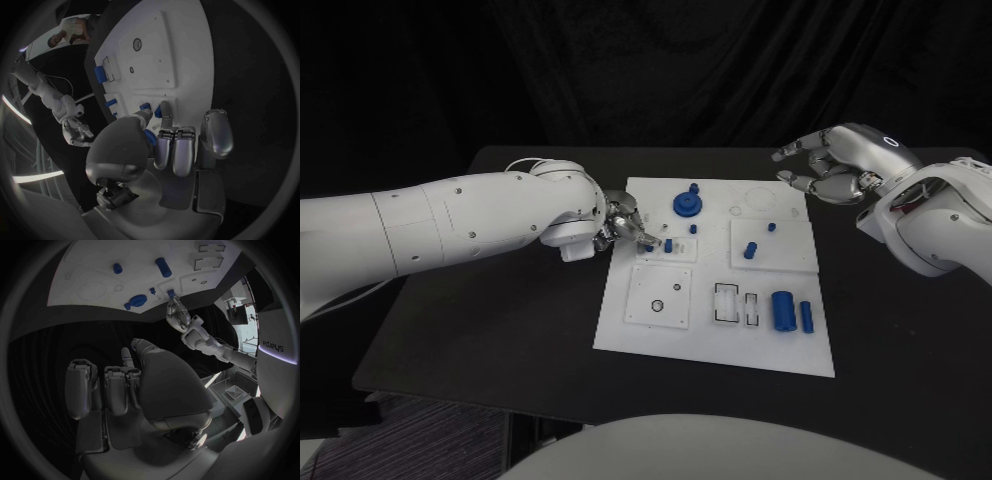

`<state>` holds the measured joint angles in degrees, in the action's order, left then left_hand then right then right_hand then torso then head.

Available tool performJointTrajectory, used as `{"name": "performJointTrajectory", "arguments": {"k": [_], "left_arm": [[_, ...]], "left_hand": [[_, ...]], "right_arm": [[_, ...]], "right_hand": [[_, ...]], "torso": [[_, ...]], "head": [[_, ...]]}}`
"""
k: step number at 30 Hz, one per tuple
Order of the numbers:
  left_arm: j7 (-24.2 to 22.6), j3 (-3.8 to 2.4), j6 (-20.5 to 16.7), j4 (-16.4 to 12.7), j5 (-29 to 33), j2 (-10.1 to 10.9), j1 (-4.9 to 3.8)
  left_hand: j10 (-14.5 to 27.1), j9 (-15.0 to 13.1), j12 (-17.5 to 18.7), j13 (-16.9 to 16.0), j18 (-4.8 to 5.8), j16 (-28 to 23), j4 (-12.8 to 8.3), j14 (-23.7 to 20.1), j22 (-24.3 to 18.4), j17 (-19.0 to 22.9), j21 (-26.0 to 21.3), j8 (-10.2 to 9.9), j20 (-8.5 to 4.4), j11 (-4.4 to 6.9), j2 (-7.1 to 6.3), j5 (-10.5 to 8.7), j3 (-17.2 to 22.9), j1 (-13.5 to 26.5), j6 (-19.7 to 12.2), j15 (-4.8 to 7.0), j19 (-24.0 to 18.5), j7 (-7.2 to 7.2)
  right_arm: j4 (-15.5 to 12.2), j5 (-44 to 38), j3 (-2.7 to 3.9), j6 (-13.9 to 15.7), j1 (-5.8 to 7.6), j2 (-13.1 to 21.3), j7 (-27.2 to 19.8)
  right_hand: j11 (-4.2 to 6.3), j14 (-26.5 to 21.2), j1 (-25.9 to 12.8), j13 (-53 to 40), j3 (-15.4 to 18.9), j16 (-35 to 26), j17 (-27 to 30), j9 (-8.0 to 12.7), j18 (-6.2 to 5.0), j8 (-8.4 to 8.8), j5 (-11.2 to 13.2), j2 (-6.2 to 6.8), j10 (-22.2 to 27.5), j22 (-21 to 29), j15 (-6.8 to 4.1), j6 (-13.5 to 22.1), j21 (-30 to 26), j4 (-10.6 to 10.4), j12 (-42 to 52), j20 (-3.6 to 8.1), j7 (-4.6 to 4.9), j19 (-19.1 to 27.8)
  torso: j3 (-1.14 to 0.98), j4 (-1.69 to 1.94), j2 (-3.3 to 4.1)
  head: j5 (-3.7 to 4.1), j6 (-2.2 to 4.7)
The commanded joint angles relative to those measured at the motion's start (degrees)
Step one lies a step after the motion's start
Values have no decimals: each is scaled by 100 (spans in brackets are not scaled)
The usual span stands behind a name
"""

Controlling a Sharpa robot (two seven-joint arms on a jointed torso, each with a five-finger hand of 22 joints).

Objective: Assemble the parts on the task board

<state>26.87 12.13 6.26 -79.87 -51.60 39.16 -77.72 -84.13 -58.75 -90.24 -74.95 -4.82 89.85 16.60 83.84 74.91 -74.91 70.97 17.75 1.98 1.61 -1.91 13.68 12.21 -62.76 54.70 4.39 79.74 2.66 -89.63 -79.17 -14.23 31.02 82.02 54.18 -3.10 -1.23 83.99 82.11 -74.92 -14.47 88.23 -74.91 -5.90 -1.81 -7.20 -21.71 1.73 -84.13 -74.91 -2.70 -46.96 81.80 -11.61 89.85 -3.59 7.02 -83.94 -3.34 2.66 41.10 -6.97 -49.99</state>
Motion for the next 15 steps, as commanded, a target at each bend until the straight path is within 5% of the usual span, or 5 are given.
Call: {"name": "performJointTrajectory", "arguments": {"k": [1,15], "left_arm": [[-64,4,159,11,10,-6,17],[-9,4,134,74,10,1,19]], "left_hand": [[-587,19,24,-1505,-11,15,3,616,330,-1509,-41,-45,43,-51,8,-116,-159,125,2,-44,-16,35],[-587,42,24,-1505,-15,15,21,616,383,-1509,-102,-114,72,-78,344,-853,-1145,878,-7,-69,-5,57]], "right_arm": [[-1,-11,4,-45,1,-1,100],[-8,-11,4,-67,1,9,103]], "right_hand": [[-7,537,10,-1508,-57,-23,-1250,10,-34,24,-25,-33,-587,-1225,14,-55,-28,2,15,-13,10,-221],[-7,537,8,-1508,-60,-23,-1251,10,-33,22,-25,-32,-587,-1226,13,-60,-24,3,15,-13,9,-222]], "torso": [[0,3,0],[0,-3,-1]], "head": [[8,-1],[7,-1]]}}
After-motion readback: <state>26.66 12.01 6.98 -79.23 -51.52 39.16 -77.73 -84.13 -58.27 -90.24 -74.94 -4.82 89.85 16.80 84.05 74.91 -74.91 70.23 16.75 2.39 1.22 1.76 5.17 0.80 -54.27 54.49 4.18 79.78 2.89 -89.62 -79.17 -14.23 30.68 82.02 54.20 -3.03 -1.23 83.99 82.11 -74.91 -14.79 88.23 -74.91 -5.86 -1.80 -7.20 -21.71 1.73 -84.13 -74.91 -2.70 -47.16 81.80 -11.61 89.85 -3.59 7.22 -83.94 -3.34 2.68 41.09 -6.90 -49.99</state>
